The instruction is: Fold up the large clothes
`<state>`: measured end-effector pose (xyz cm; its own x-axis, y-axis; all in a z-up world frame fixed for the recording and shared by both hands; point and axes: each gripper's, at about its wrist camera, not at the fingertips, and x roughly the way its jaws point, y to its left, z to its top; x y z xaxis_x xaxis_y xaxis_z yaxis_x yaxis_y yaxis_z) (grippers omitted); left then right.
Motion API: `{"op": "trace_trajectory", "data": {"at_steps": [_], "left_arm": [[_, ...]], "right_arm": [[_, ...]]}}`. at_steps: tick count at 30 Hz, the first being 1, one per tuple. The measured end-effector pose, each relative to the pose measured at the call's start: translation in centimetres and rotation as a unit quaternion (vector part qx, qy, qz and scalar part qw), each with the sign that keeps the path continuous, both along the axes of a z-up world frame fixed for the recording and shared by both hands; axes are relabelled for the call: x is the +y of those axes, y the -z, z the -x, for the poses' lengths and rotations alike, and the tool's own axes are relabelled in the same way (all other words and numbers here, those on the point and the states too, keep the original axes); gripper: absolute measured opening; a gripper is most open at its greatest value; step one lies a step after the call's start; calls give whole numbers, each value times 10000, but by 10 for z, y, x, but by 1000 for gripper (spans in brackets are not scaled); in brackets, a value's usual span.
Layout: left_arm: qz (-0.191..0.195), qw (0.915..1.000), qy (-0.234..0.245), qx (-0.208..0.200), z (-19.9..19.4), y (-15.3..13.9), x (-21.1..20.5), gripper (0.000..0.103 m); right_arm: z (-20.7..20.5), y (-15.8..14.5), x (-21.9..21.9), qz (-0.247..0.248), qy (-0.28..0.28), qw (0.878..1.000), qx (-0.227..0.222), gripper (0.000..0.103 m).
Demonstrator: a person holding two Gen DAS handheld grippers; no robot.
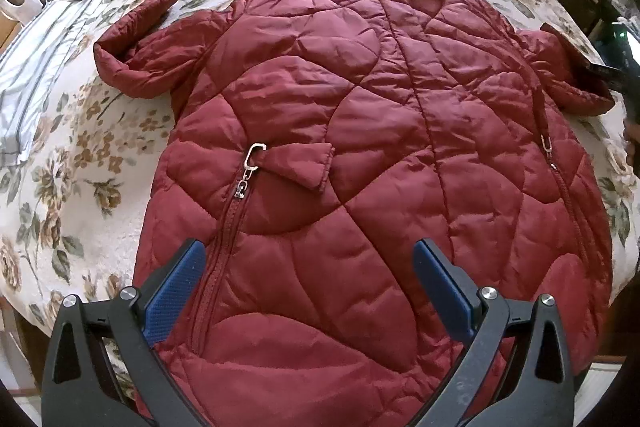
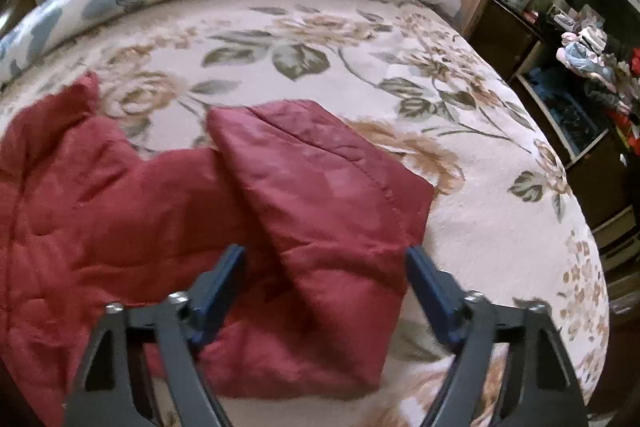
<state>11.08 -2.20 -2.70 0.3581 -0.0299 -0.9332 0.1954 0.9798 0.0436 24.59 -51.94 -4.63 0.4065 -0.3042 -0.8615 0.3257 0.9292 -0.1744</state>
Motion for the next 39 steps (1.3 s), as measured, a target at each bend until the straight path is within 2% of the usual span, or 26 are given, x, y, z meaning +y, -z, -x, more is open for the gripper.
{"op": "trace_trajectory", "data": {"at_steps": [2,4,5,11,16,21,27,30,32,37,39], "left_arm": [[-14,10000,-25,10,-3,2,0,103],[7,10000,-57,19,-6,3,2,103],[21,10000,-70,22,-7,4,2,103],[32,9999,-146,-8,-12,9,7,103],[238,9992,-302,52,-16,12,22,103],[483,9980,-396,99,-18,12,37,103],[732,9964,-413,56,-22,8,49,103],[1012,9942,-360,90,-26,6,53,103],[1390,9895,-338,199,-33,6,58,103],[2327,9705,-379,505,-61,6,67,103],[2532,9648,-414,571,-74,6,69,103]], "right_arm": [[0,3,-9,-81,76,9999,17,41],[3,4,-14,-245,140,9996,-74,25],[5,3,-14,-288,165,9994,-133,21],[28,-30,10,-888,-31,9926,-825,17],[41,-60,70,-1382,-649,9802,-1264,17],[43,-65,144,-1665,-1419,9668,-1317,17],[34,-45,221,-1858,-2031,9558,-1036,16],[30,-31,247,-1962,-2209,9511,-906,17],[32,-25,261,-2039,-2343,9466,-863,17],[37,-9,295,-2156,-2950,9282,-700,18],[39,-3,308,-2152,-3200,9205,-628,20]]}}
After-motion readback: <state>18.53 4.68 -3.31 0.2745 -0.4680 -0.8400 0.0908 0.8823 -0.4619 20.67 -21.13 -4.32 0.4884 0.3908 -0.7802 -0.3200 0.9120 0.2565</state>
